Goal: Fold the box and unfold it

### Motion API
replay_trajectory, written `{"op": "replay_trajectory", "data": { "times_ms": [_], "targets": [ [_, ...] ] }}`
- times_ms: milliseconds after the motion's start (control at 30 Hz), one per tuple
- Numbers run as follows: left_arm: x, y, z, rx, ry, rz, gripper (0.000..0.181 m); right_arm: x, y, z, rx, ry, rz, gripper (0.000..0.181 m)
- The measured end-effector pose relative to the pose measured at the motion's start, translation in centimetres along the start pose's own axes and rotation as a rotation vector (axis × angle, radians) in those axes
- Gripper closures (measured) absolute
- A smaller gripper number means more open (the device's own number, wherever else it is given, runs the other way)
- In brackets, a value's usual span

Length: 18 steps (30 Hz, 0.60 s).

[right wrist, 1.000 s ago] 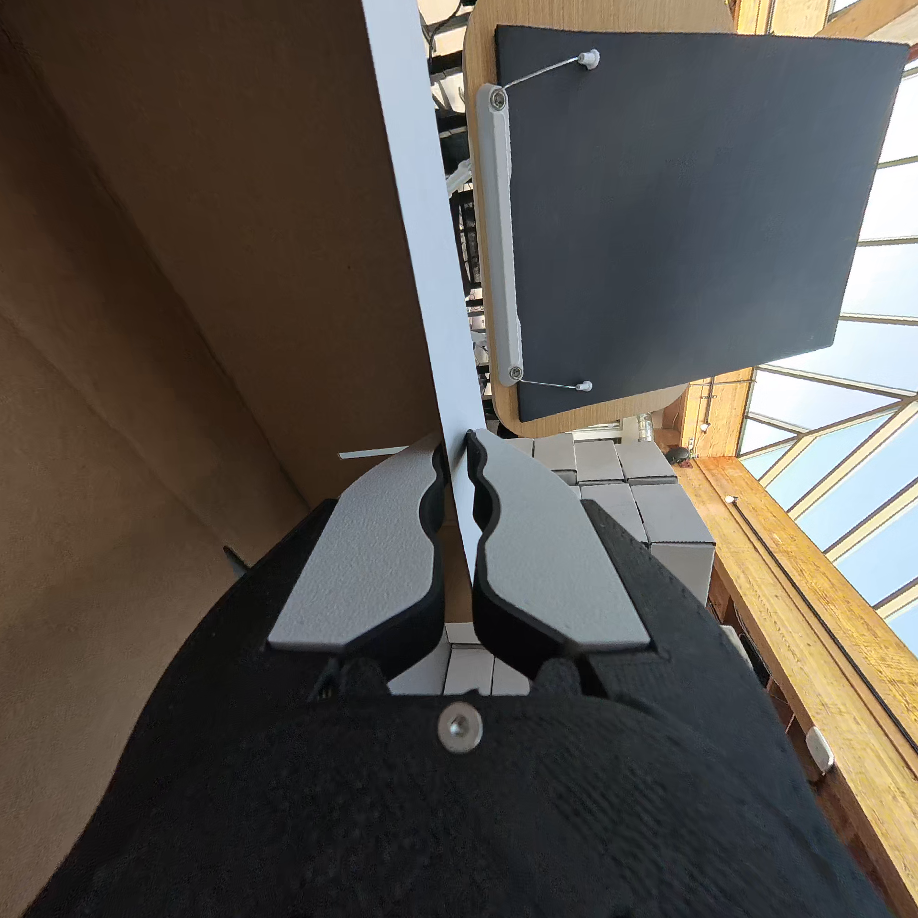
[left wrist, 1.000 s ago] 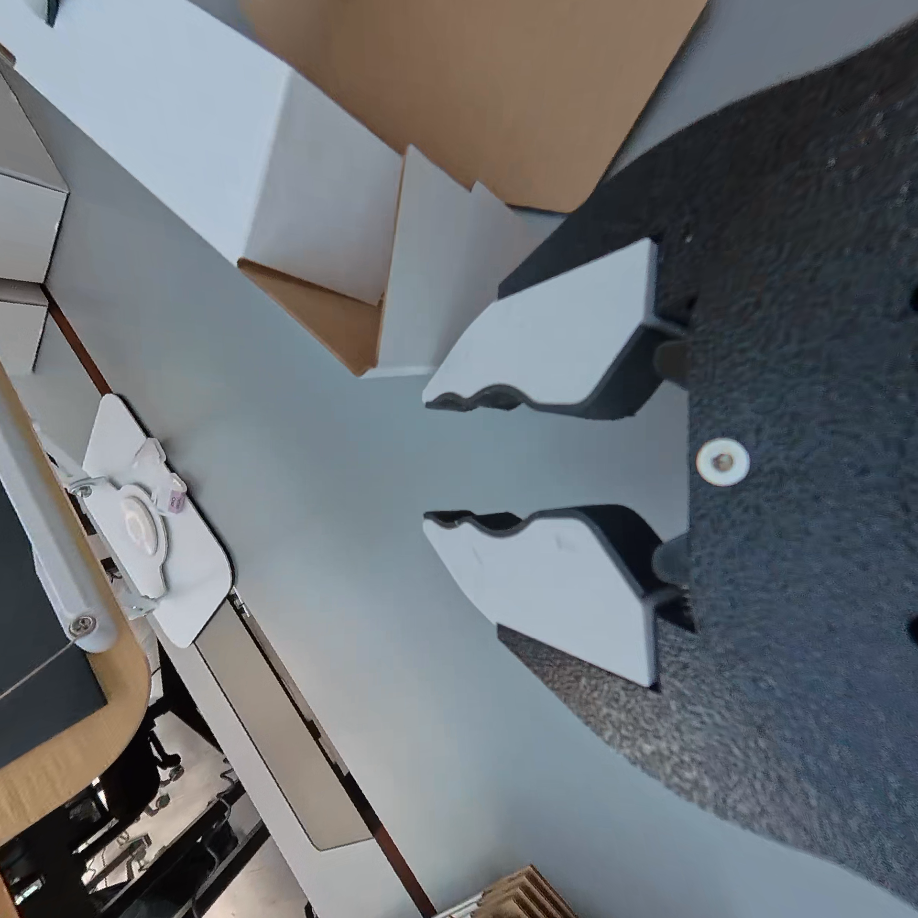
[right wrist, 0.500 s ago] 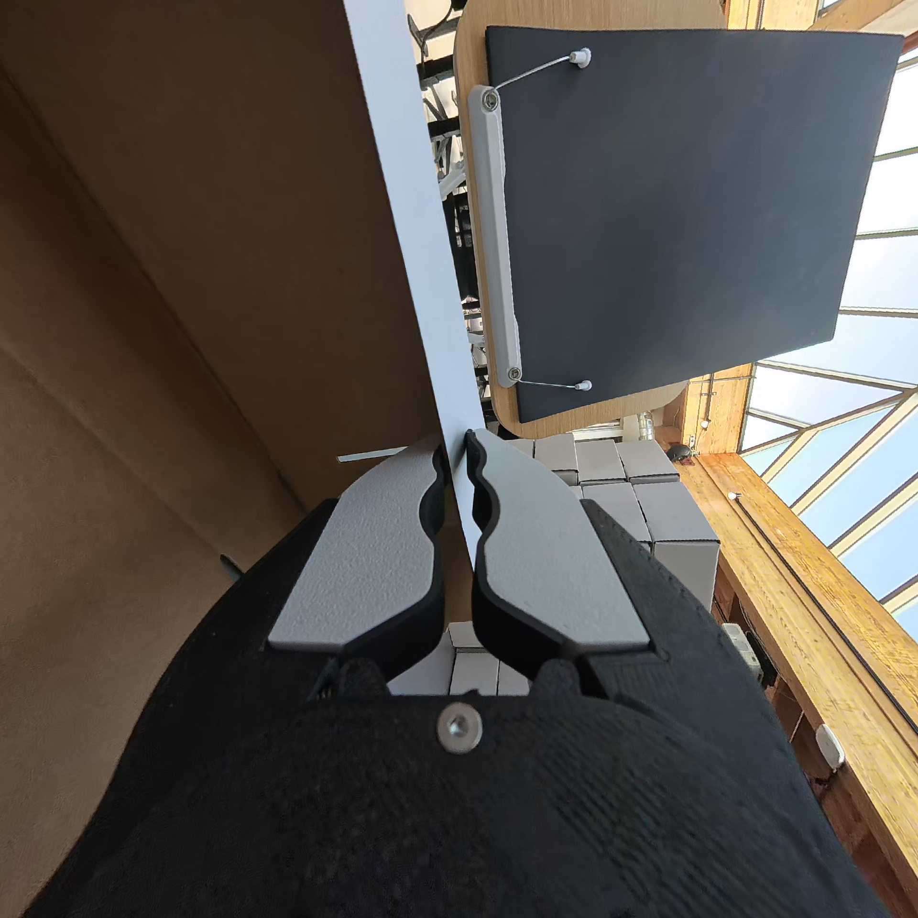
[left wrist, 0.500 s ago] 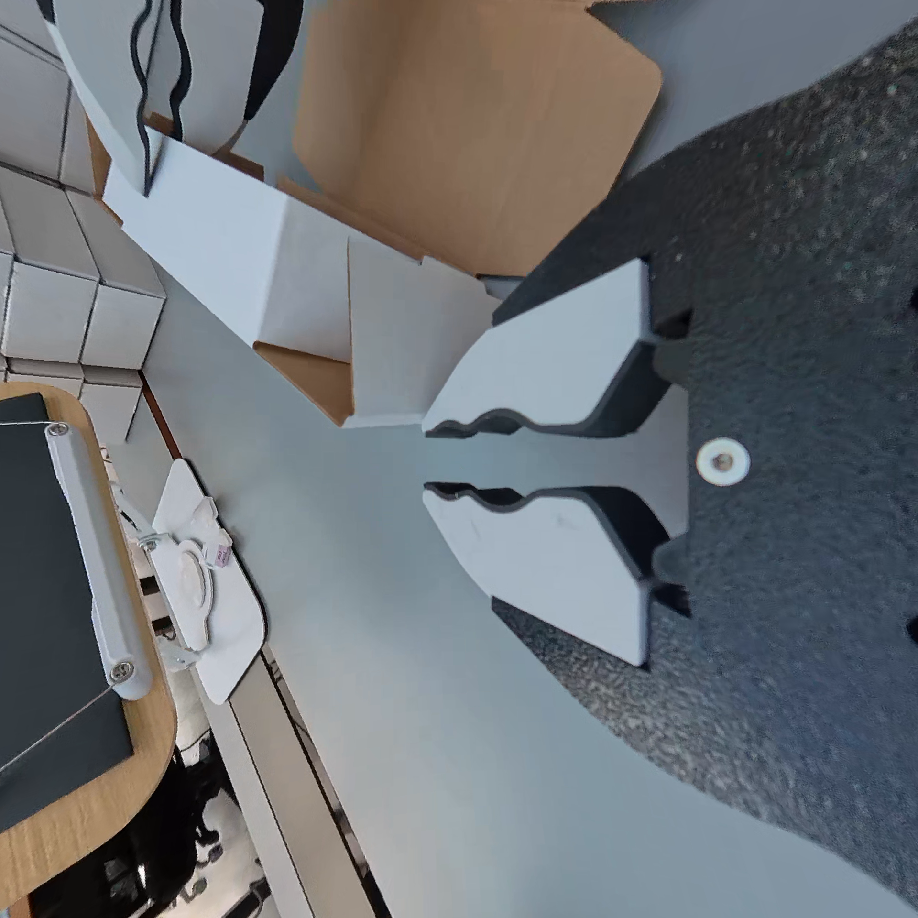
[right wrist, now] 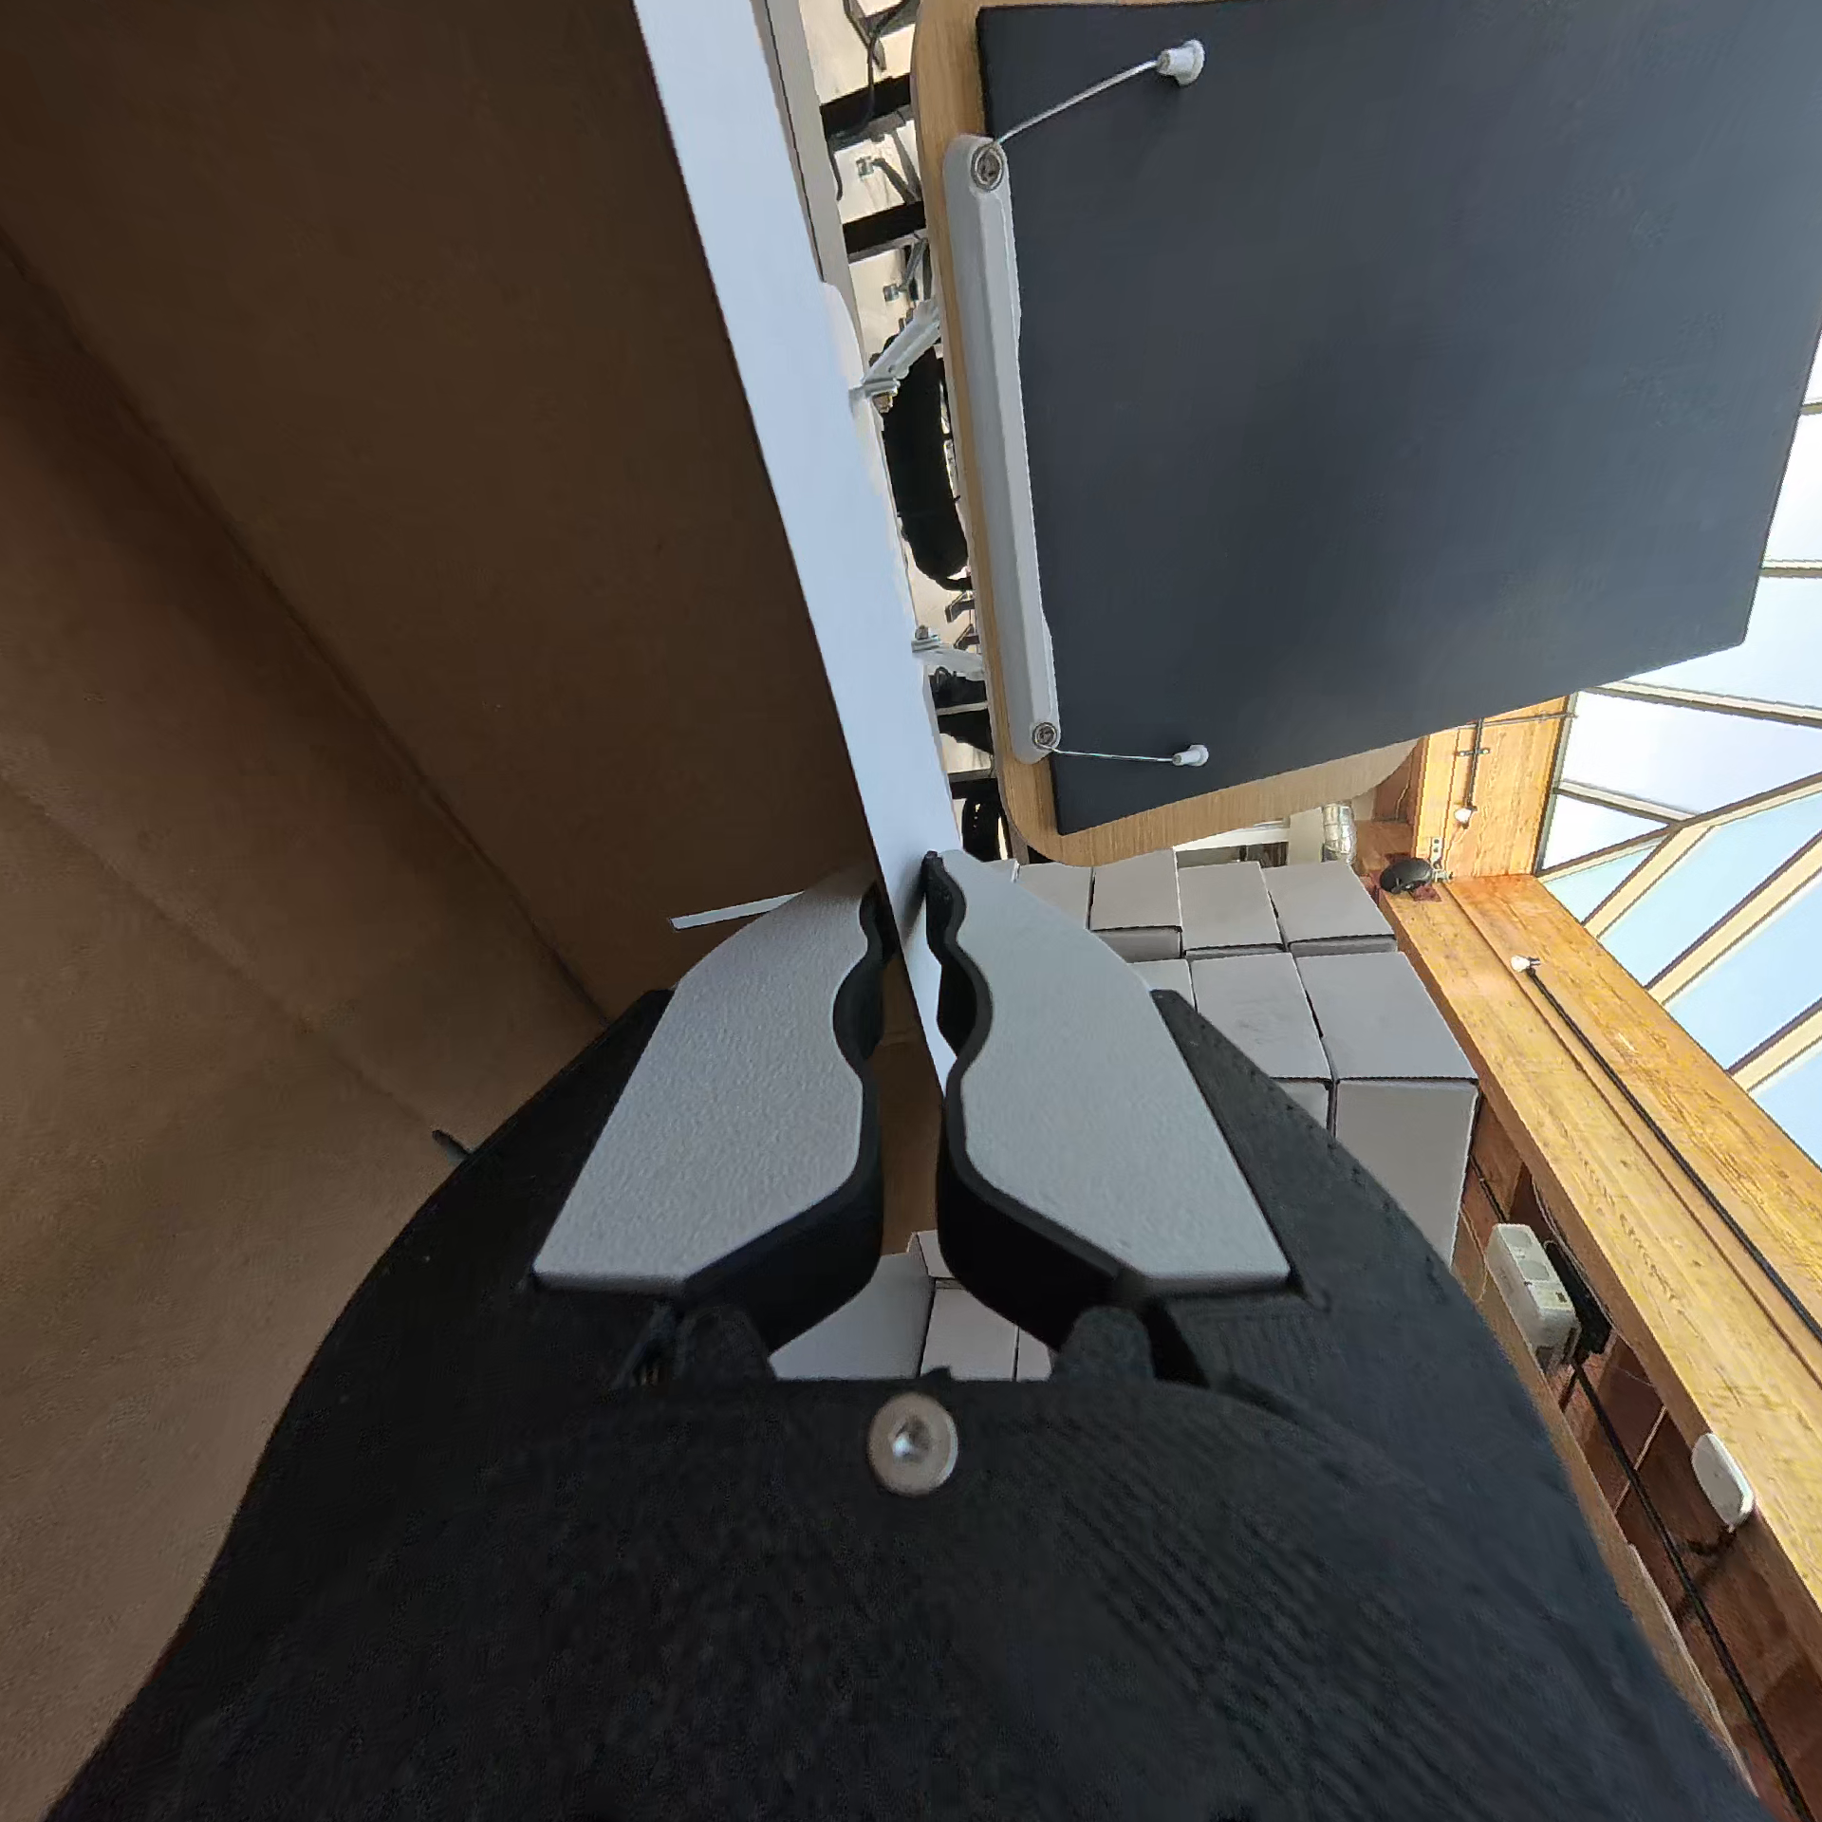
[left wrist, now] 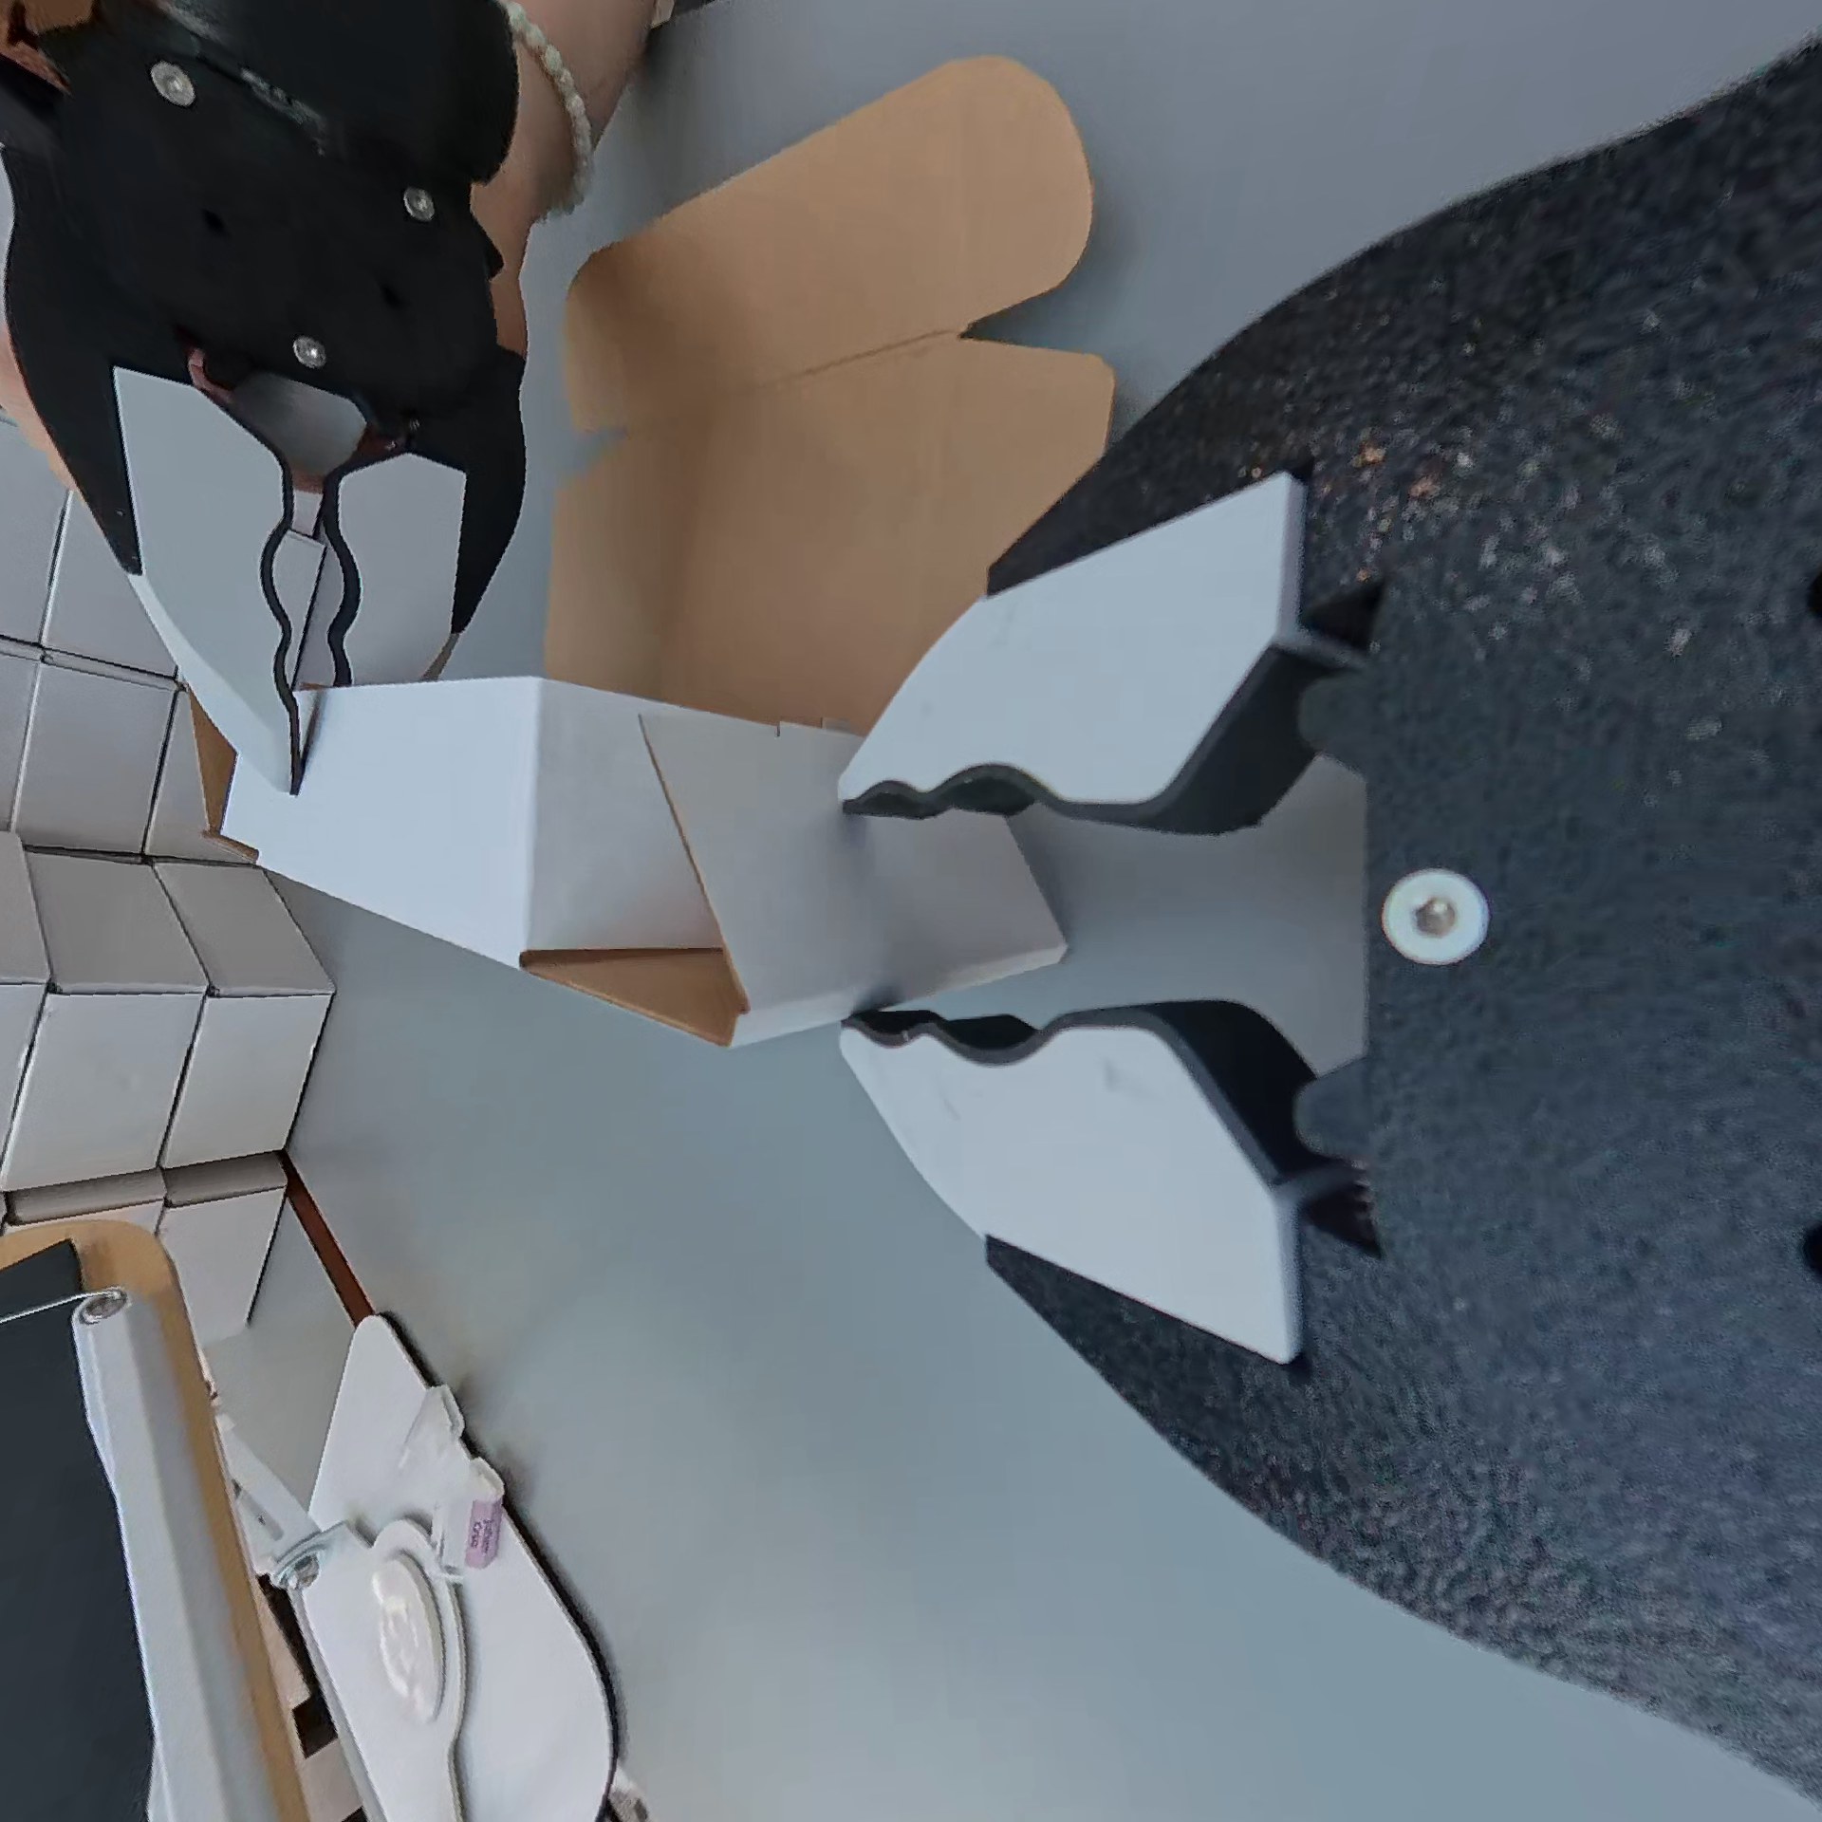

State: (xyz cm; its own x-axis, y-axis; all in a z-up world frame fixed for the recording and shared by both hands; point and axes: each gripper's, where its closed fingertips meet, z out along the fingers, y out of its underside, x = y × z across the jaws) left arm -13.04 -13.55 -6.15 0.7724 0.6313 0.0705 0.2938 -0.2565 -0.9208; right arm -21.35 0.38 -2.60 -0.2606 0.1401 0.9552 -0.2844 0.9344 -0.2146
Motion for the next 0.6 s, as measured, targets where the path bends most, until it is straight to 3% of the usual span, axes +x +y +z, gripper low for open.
{"op": "replay_trajectory", "data": {
  "times_ms": [233,267,600],
  "targets": [
    [-1.2,-0.1,0.3,-0.008,-0.231,0.075,0.154,-0.1,0.0,0.1,-0.025,-0.010,0.043,0.174],
    [-1.6,-0.1,0.2,-0.011,-0.296,0.077,0.162,-0.2,0.0,0.0,-0.034,-0.007,0.043,0.174],
    [0.4,-0.1,0.1,-0.075,-0.494,0.078,0.154,-0.8,0.5,-1.4,-0.049,0.048,0.038,0.171]
  ]
}}
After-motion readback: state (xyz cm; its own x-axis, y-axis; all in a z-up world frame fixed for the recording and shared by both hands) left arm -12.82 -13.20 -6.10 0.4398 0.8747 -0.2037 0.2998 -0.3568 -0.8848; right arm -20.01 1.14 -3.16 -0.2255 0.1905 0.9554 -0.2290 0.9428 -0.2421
